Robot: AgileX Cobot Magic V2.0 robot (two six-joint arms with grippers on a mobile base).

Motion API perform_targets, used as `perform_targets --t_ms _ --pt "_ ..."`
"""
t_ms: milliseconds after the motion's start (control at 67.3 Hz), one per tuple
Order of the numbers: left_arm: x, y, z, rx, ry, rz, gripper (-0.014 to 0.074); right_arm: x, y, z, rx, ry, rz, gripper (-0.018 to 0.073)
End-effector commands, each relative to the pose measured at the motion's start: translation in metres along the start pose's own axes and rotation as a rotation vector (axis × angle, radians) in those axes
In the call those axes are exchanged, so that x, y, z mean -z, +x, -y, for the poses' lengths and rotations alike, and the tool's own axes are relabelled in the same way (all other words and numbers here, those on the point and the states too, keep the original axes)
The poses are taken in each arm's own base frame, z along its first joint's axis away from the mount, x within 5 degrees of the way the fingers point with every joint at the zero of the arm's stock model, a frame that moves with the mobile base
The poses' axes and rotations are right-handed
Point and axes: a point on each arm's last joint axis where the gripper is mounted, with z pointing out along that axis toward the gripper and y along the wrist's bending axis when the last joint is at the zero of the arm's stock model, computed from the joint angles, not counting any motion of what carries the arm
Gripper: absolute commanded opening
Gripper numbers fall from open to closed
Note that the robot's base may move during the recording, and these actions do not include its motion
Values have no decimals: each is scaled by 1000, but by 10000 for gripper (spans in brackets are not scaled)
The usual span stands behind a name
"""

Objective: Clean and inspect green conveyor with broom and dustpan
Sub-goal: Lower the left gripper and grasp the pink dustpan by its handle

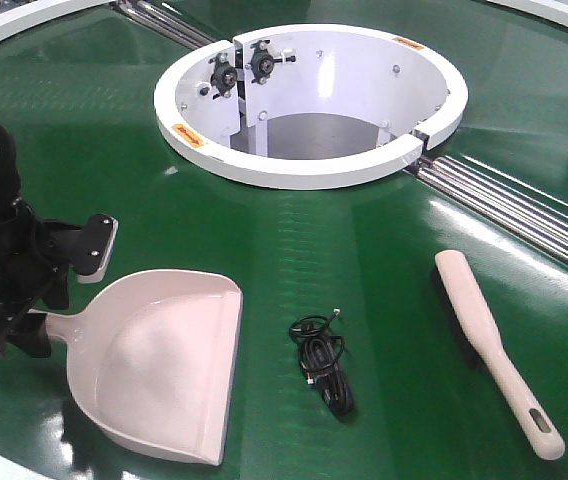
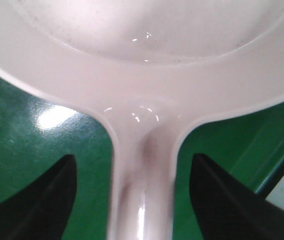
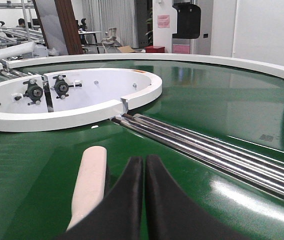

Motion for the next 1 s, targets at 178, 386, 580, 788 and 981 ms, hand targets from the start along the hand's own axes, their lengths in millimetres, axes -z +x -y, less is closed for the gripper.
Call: perform_targets --t_ms 178,386,580,788,981 --pt "6 -4 -3 -10 -36 11 446 1 0 0 4 4 70 -10" --pt "4 -4 -5 -9 -38 11 357 1 0 0 4 4 70 -10" --pt "3 -4 -4 -11 -19 5 155 1 0 0 4 4 70 -10" --pt "7 -2 0 -15 -2 -10 -4 1 0 0 4 4 70 -10" --pt "19 -3 4 45 -37 2 -8 1 0 0 4 4 70 -10"
